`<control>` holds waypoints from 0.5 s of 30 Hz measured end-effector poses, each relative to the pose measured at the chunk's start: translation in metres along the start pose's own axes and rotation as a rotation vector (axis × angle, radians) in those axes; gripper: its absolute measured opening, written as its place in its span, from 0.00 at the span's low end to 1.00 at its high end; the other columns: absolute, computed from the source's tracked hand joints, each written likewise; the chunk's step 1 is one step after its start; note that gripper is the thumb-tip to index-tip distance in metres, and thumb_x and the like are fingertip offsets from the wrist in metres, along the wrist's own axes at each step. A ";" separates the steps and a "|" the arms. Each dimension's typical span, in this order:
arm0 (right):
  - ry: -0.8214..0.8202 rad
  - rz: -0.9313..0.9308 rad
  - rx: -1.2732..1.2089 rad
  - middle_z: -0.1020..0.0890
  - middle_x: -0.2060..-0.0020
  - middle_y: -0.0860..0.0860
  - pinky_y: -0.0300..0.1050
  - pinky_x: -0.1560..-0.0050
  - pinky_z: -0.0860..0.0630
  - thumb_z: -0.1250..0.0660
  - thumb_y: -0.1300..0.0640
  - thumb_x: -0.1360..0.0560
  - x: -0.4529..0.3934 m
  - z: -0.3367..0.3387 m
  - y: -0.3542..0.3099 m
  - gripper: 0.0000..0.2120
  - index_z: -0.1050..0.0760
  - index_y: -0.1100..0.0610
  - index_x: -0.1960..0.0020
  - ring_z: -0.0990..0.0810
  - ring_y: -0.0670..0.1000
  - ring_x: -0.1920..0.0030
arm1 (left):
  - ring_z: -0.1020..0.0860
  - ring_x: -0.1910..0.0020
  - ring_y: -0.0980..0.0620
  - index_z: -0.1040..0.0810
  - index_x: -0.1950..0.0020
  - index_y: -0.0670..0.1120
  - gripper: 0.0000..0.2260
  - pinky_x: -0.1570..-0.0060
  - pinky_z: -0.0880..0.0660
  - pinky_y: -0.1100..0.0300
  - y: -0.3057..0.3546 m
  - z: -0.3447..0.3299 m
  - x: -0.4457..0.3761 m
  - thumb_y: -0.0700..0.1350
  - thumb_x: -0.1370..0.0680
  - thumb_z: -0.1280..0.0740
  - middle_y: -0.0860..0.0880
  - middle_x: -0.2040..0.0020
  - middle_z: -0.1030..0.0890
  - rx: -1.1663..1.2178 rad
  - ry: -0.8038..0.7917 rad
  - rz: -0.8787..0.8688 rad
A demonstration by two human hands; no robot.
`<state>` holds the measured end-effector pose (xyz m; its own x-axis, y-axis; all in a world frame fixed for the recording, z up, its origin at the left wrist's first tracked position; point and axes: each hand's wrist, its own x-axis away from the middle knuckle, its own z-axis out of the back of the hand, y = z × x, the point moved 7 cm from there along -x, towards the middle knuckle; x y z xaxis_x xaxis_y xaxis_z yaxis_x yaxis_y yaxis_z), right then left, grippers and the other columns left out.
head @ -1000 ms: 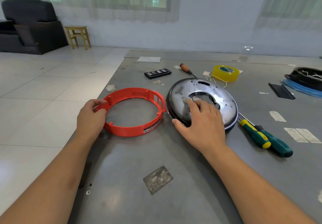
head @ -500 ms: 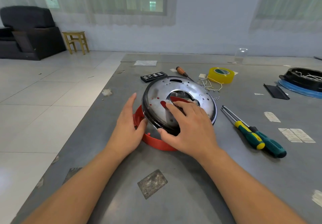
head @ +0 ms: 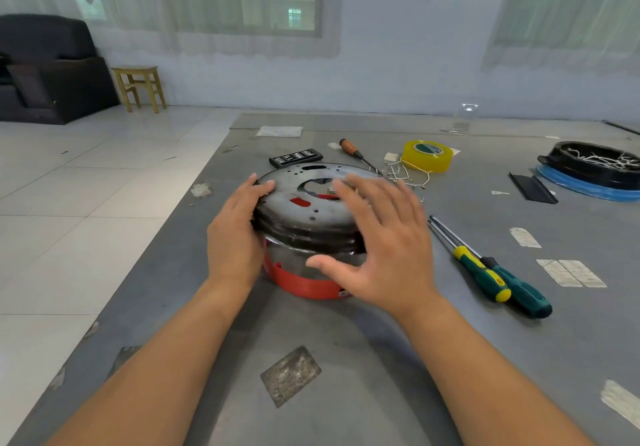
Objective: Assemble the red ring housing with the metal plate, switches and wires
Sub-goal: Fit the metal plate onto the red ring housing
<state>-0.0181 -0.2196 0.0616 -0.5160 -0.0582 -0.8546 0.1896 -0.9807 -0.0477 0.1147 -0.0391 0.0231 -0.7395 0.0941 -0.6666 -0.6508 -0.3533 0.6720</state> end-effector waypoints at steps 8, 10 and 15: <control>0.051 -0.453 -0.242 0.46 0.18 0.46 0.62 0.24 0.36 0.29 0.36 0.26 0.019 -0.009 0.063 0.52 0.61 0.45 0.17 0.44 0.49 0.19 | 0.19 0.49 0.68 0.15 0.43 0.53 0.22 0.45 0.25 0.71 0.004 0.012 -0.012 0.28 0.27 0.28 0.61 0.49 0.15 0.095 0.014 0.060; 0.063 -0.496 -0.289 0.47 0.18 0.45 0.62 0.24 0.36 0.31 0.35 0.25 0.021 -0.013 0.069 0.51 0.64 0.41 0.18 0.43 0.48 0.19 | 0.21 0.58 0.68 0.16 0.50 0.56 0.14 0.56 0.29 0.75 0.001 0.007 -0.011 0.35 0.21 0.29 0.62 0.60 0.16 0.112 -0.011 0.133; 0.014 -0.563 -0.315 0.47 0.18 0.43 0.62 0.25 0.33 0.33 0.35 0.23 0.026 -0.026 0.079 0.48 0.66 0.36 0.20 0.40 0.45 0.21 | 0.20 0.60 0.72 0.19 0.57 0.60 0.08 0.60 0.27 0.74 -0.006 0.000 -0.015 0.52 0.19 0.27 0.71 0.63 0.17 0.218 0.002 0.302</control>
<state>0.0048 -0.2941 0.0221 -0.5974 0.4537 -0.6612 0.1301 -0.7588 -0.6382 0.1297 -0.0380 0.0290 -0.9035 0.0135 -0.4283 -0.4248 -0.1587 0.8913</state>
